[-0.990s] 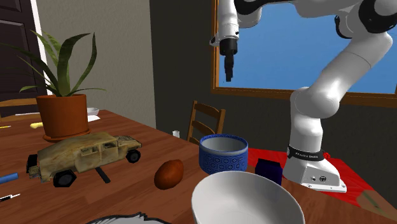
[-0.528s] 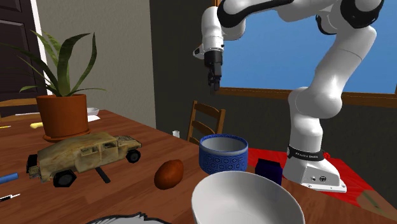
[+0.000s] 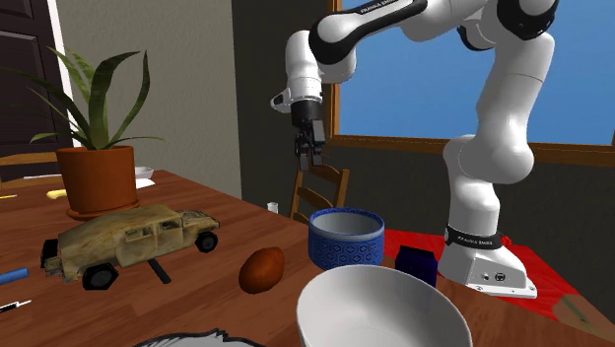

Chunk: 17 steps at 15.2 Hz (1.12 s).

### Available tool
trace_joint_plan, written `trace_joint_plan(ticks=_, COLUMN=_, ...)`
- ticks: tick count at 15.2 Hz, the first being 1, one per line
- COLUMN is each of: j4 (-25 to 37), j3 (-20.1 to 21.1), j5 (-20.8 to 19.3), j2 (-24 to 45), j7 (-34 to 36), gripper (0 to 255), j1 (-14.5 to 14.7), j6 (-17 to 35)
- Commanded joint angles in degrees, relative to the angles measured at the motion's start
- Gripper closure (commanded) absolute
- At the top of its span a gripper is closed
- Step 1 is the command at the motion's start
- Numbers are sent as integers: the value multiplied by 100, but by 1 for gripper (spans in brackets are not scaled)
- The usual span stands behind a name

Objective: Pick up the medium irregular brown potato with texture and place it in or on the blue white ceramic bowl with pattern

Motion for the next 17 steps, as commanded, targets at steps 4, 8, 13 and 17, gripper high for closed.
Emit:
trace_joint_plan(ticks=4, j4=351, j3=182, j5=359, j2=855, j7=-681, gripper=0, j1=338, j6=436)
trace_joint_plan(ticks=8, j4=691, j3=374, j5=598, j2=1482, j7=-1180, gripper=0, j1=571, j6=678)
trace_joint_plan(ticks=13, j4=1176, j3=656, j5=819, j2=2229, j7=-1744, gripper=0, j1=832, j6=902)
trace_joint_plan(ticks=17, j4=1582, j3=891, j5=918, j2=2773, j7=-2129, gripper=0, j1=1025, j6=1029)
